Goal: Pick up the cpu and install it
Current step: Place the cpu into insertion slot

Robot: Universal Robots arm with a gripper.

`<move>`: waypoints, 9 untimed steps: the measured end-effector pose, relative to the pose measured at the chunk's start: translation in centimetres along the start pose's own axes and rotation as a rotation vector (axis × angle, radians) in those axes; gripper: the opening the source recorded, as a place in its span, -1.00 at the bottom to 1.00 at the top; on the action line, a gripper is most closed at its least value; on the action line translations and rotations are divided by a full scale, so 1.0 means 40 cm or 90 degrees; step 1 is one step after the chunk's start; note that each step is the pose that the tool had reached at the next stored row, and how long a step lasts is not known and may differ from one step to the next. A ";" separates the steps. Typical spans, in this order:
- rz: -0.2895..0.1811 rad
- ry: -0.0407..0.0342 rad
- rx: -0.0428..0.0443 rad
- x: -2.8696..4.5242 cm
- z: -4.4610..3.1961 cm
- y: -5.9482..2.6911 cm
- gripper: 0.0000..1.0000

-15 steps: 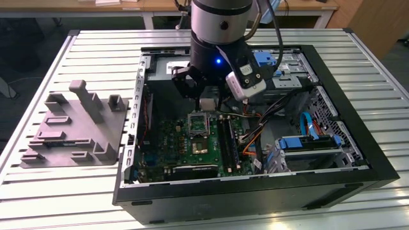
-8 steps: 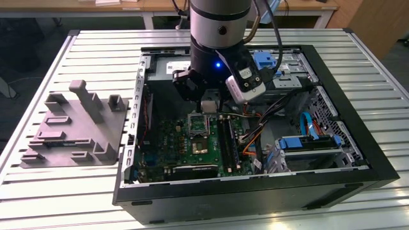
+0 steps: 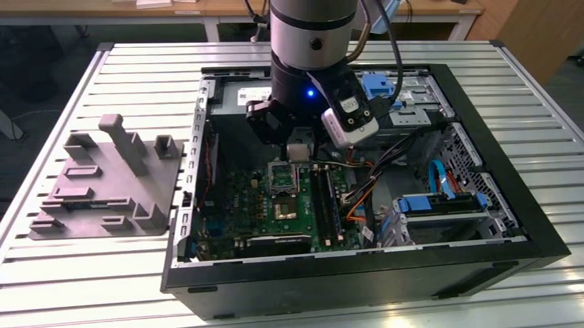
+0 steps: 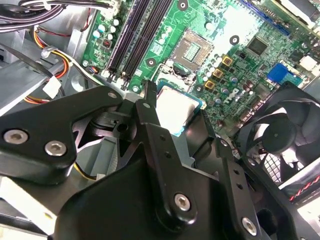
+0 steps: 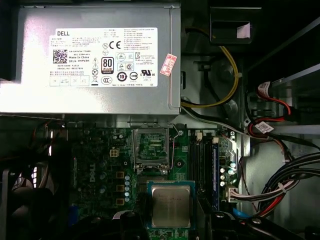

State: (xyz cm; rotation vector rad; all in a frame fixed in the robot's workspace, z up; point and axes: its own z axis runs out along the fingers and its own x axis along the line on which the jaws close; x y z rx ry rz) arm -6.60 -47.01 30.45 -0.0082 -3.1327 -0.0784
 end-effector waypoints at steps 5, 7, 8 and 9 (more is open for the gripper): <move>0.000 0.0001 0.0000 0.000 0.010 -0.002 -0.06; 0.000 0.0002 0.0001 0.000 0.017 -0.005 -0.06; 0.000 0.0003 0.0002 0.000 0.019 -0.007 -0.06; 0.000 0.0002 0.0011 0.000 0.022 -0.007 -0.06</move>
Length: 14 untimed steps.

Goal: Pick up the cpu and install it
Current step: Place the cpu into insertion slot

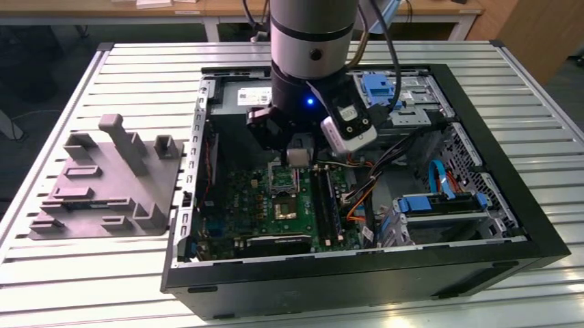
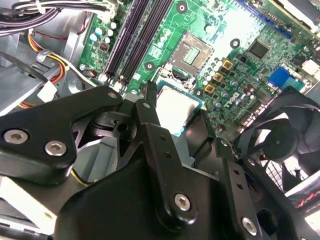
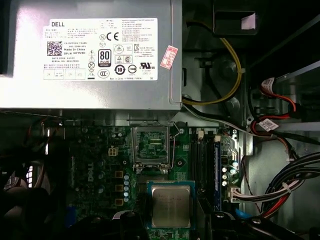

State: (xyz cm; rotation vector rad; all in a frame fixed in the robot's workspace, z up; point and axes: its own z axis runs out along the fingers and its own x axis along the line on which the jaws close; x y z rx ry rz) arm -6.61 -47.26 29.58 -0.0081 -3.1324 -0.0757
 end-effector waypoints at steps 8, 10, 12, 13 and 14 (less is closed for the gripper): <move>0.002 -0.0022 0.0057 0.000 0.009 -0.001 -0.06; 0.012 -0.0026 0.0057 0.000 0.012 -0.001 -0.06; 0.017 -0.0029 0.0057 0.005 0.016 -0.001 -0.06; 0.017 -0.0029 0.0058 0.008 0.018 -0.001 -0.06; 0.017 -0.0029 0.0058 0.011 0.022 -0.001 -0.06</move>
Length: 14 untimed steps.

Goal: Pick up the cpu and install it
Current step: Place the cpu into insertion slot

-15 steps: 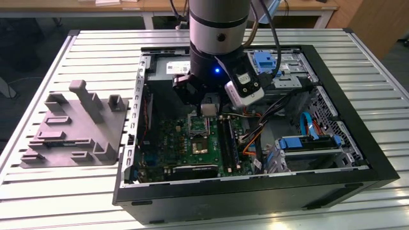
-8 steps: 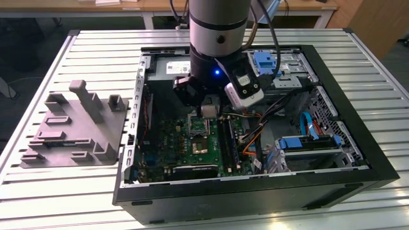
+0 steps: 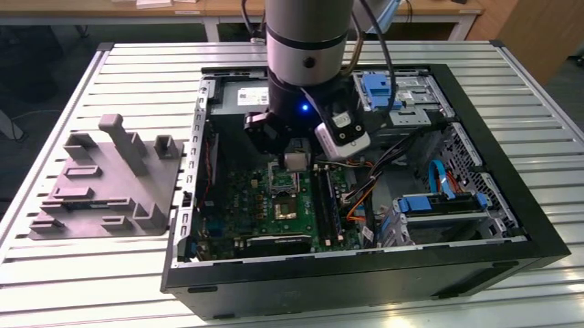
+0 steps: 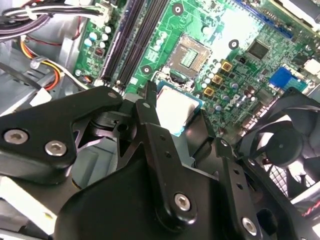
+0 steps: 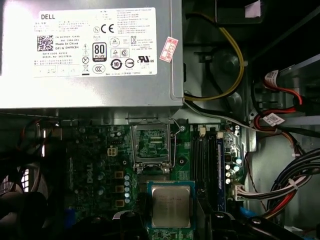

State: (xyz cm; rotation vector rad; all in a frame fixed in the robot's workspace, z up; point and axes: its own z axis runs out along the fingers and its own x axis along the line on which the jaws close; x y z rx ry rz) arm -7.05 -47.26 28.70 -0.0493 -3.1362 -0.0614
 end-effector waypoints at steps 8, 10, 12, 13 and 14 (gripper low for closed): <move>0.000 0.0002 -0.0001 0.003 0.022 -0.001 -0.06; 0.000 0.0004 0.0001 0.004 0.025 -0.005 -0.06; 0.000 0.0008 -0.0002 0.004 0.033 -0.010 -0.06; 0.000 0.0012 -0.0001 0.005 0.038 -0.011 -0.06; 0.000 0.0015 0.0000 0.005 0.042 -0.012 -0.06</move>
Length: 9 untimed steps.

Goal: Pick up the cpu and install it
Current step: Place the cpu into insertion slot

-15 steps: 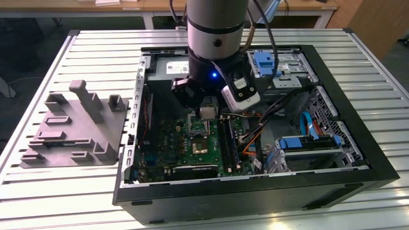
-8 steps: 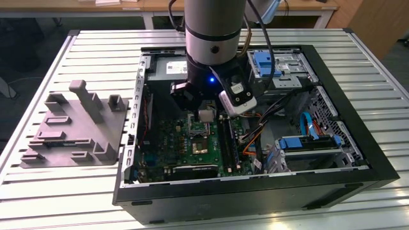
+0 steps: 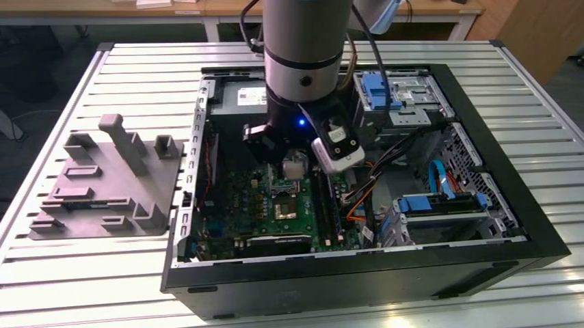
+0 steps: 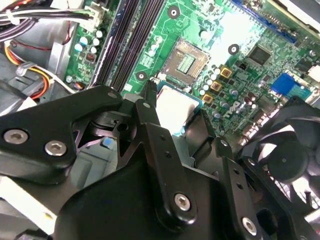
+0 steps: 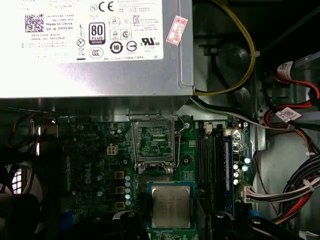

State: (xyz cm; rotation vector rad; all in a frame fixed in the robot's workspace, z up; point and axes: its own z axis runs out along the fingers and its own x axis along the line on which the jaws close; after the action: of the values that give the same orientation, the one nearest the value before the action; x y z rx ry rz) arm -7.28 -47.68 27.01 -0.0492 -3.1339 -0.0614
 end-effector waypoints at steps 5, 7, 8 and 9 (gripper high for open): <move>0.000 0.0002 0.0000 0.001 0.023 -0.001 -0.06; 0.000 0.0003 0.0000 0.001 0.032 -0.002 -0.06; 0.000 0.0002 0.0000 0.001 0.036 -0.002 -0.06; 0.000 0.0003 0.0000 0.001 0.041 -0.002 -0.06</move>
State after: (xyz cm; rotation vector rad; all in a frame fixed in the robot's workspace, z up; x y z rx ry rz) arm -7.35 -47.70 25.38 -0.0489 -3.1335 -0.0613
